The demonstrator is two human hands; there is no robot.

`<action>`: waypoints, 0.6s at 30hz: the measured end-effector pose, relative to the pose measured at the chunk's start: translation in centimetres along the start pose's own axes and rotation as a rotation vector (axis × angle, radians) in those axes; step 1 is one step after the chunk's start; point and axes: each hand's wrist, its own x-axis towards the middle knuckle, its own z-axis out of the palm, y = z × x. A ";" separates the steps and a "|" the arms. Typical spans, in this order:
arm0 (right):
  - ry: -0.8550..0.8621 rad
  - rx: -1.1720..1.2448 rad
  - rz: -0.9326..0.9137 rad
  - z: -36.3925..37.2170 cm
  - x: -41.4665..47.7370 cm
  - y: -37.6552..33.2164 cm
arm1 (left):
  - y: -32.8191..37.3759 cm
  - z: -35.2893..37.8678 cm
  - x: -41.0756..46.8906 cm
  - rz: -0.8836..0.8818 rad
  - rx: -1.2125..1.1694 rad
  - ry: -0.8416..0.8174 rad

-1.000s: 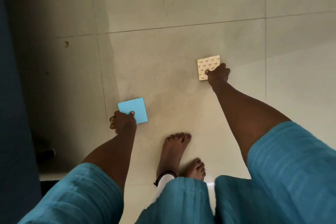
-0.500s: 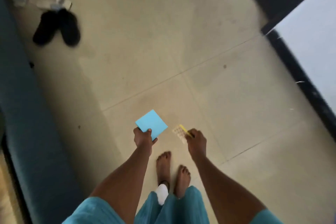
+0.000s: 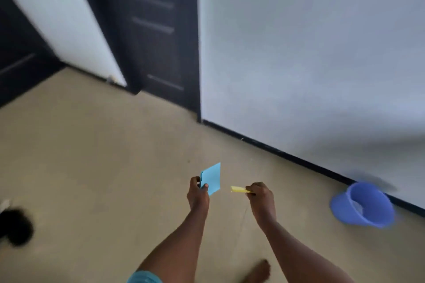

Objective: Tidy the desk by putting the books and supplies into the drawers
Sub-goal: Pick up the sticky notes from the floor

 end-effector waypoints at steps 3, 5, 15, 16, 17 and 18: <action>0.144 0.041 0.025 -7.5 1.8 2.1 | 5.0 6.0 -2.4 0.176 0.153 -0.074; 0.229 0.060 0.023 -12.4 3.6 4.3 | 8.1 10.5 -4.3 0.280 0.239 -0.132; 0.582 -0.130 0.026 -35.9 6.0 18.8 | 16.3 35.9 -20.1 0.713 0.552 -0.497; 0.611 -0.154 0.041 -37.4 5.8 20.2 | 16.3 37.9 -21.6 0.739 0.579 -0.530; 0.657 -0.181 0.060 -38.9 5.6 21.8 | 16.4 40.0 -23.2 0.763 0.611 -0.568; 0.713 -0.205 0.079 -40.4 5.5 23.3 | 16.3 42.0 -24.5 0.789 0.636 -0.601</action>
